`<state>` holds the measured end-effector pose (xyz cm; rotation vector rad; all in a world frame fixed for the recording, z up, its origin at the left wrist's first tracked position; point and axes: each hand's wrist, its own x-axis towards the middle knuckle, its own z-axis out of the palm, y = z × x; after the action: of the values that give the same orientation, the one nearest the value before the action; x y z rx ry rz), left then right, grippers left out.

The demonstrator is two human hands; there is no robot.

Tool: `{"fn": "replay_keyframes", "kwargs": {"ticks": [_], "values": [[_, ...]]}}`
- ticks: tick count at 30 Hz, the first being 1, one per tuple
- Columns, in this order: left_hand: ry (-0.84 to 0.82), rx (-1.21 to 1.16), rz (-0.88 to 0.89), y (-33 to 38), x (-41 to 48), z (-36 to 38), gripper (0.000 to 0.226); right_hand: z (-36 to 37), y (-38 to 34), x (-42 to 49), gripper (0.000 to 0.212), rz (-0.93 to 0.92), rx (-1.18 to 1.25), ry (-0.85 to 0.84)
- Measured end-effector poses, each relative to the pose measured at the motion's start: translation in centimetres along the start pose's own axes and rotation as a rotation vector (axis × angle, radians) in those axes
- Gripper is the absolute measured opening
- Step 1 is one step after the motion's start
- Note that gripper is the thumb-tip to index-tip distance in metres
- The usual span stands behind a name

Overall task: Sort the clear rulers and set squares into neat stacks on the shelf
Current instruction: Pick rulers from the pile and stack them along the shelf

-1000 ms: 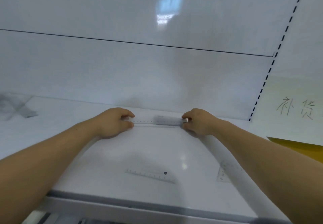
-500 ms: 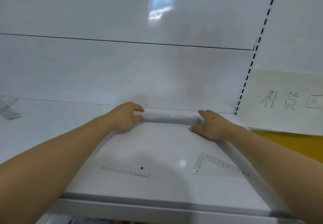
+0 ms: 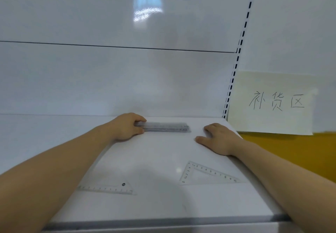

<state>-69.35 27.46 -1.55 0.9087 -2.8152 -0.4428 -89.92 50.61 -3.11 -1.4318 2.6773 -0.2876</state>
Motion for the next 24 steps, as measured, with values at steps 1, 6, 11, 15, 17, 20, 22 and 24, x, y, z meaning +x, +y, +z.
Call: {"fn": "replay_keyframes", "kwargs": {"ticks": [1, 6, 11, 15, 17, 20, 22, 24], "values": [[0.000, -0.007, -0.003, 0.0, 0.0, -0.1, 0.051, -0.1, 0.0, 0.0, 0.071, -0.001, -0.008, -0.006], [0.009, -0.076, -0.075, 0.2, -1.2, -0.6, 0.065, -1.3, -1.3, 1.0, 0.080, -0.012, -0.019, -0.035], [0.048, -0.023, -0.150, -1.6, -5.1, -1.9, 0.060, -3.6, -6.4, 4.4, 0.075, -0.155, 0.000, -0.040], [0.026, 0.002, -0.291, -5.6, -10.5, -3.2, 0.062, -3.2, -13.8, 5.9, 0.074, -0.297, -0.006, -0.042], [0.044, 0.039, -0.358, -8.4, -13.4, -4.3, 0.063, -2.4, -18.2, 5.9, 0.073, -0.370, -0.009, -0.058], [0.081, 0.074, -0.454, -12.9, -18.3, -6.2, 0.062, -1.2, -25.4, 5.2, 0.071, -0.473, -0.020, -0.095], [0.100, 0.092, -0.511, -16.1, -21.7, -7.5, 0.062, -0.2, -30.6, 4.5, 0.070, -0.536, -0.028, -0.114], [0.116, 0.099, -0.570, -19.7, -25.1, -9.0, 0.061, 0.9, -36.0, 3.9, 0.070, -0.599, -0.032, -0.132]]}}
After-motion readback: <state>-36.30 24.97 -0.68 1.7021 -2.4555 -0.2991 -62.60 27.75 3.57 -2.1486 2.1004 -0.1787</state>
